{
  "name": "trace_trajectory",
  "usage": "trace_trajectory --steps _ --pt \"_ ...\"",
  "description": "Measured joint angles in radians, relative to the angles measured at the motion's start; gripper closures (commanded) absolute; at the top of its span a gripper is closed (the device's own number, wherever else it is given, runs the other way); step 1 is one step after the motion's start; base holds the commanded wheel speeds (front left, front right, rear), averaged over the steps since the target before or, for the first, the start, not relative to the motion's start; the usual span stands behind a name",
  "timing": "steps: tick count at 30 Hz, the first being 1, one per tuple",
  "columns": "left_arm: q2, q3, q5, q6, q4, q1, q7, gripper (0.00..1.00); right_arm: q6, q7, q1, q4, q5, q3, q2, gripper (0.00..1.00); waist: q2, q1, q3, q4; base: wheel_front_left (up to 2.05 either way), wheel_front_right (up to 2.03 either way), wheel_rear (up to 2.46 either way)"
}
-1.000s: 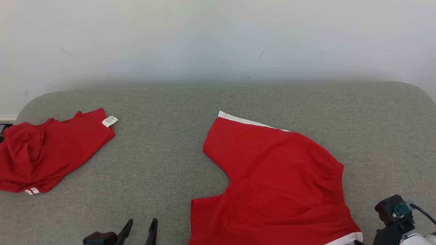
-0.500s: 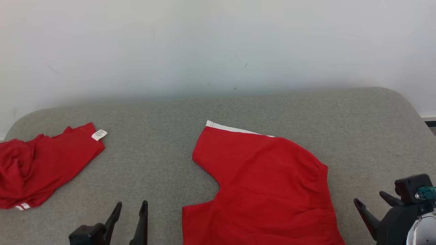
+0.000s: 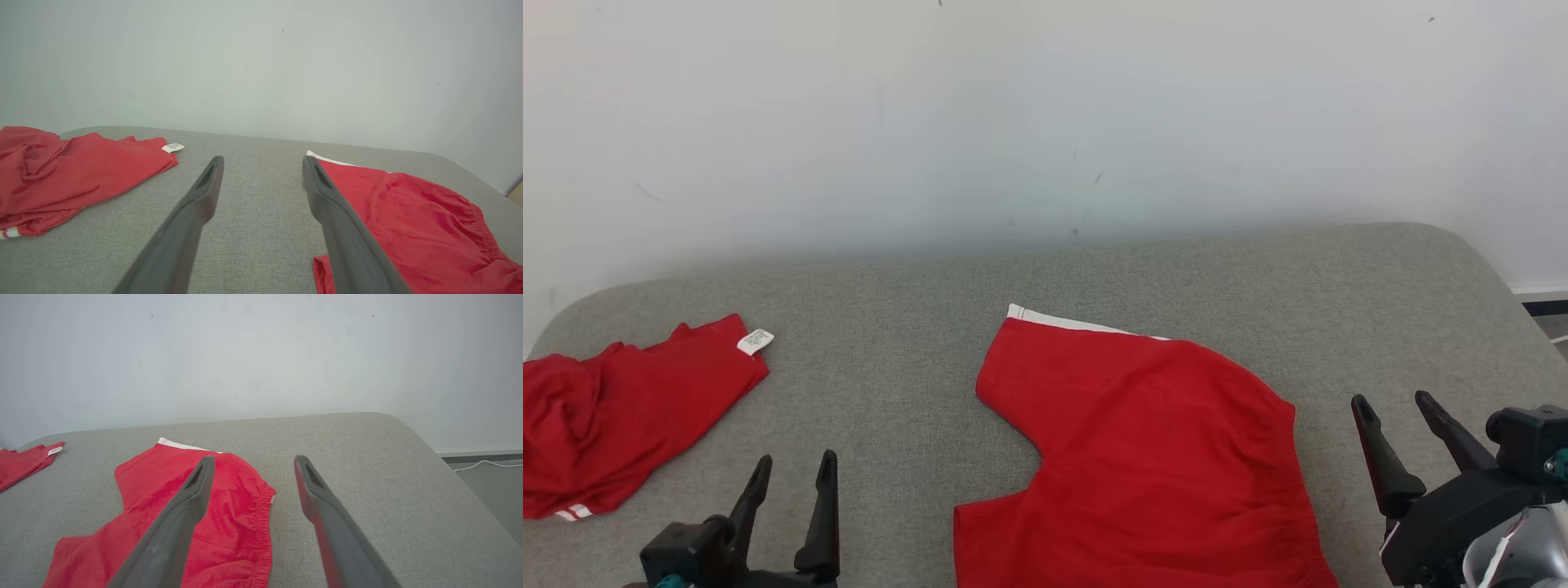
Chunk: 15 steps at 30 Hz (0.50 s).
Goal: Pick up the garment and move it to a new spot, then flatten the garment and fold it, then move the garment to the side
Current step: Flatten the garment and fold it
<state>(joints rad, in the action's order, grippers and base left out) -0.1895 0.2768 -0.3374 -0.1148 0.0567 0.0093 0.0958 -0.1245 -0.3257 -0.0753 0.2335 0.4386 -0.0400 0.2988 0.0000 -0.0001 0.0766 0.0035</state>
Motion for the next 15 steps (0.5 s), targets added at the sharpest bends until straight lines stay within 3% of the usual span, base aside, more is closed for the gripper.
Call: trace_trajectory --steps 10,15 --pt "-0.01 -0.093 0.004 -0.008 -0.007 0.018 -0.017 0.0 0.0 0.169 0.001 -0.081 0.011 0.0 -0.107 0.0 0.0 0.0 0.006 0.001 0.0 0.0 0.0" --pt "-0.008 -0.121 -0.001 -0.009 -0.014 0.054 -0.047 0.0 0.011 0.22 -0.004 -0.136 0.01 -0.044 -0.121 0.0 0.0001 0.0 0.001 0.01 0.0 0.0 0.0"
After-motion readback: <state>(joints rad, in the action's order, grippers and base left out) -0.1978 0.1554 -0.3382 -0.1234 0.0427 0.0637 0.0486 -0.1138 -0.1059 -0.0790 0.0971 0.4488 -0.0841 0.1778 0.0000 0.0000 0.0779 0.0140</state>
